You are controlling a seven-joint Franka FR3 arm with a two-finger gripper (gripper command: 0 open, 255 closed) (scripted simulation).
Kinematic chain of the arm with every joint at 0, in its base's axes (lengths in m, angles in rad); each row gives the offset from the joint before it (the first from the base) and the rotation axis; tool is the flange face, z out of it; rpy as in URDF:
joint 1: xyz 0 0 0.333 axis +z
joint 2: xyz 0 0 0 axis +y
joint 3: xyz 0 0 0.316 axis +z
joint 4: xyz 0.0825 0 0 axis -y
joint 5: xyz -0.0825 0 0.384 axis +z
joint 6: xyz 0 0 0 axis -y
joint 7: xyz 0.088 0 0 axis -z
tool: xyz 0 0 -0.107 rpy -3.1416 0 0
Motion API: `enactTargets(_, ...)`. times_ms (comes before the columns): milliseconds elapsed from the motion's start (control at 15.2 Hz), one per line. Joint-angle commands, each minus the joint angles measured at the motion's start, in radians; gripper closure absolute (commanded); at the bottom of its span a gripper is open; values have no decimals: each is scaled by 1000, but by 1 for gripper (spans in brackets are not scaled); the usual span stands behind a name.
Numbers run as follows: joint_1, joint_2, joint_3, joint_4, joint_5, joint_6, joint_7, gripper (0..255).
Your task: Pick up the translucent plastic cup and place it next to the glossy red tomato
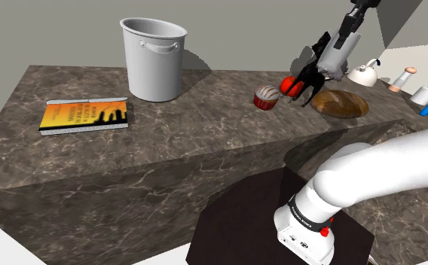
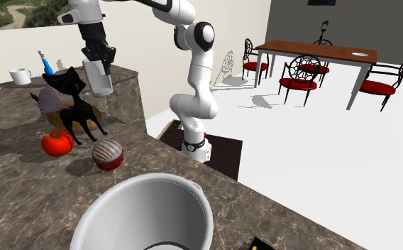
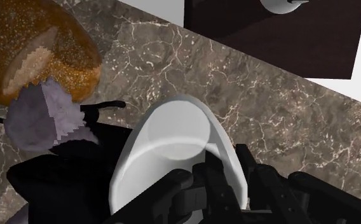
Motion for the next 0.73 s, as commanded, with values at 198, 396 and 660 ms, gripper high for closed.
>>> enactTargets(198, -1, 86, -128, 84, -22, 19, -141, 255)
enactTargets(396, -7, 60, -124, 21, -30, 59, -131, 255)
enactTargets(660, -14, 30, -121, -59, -41, 110, -120, 255)
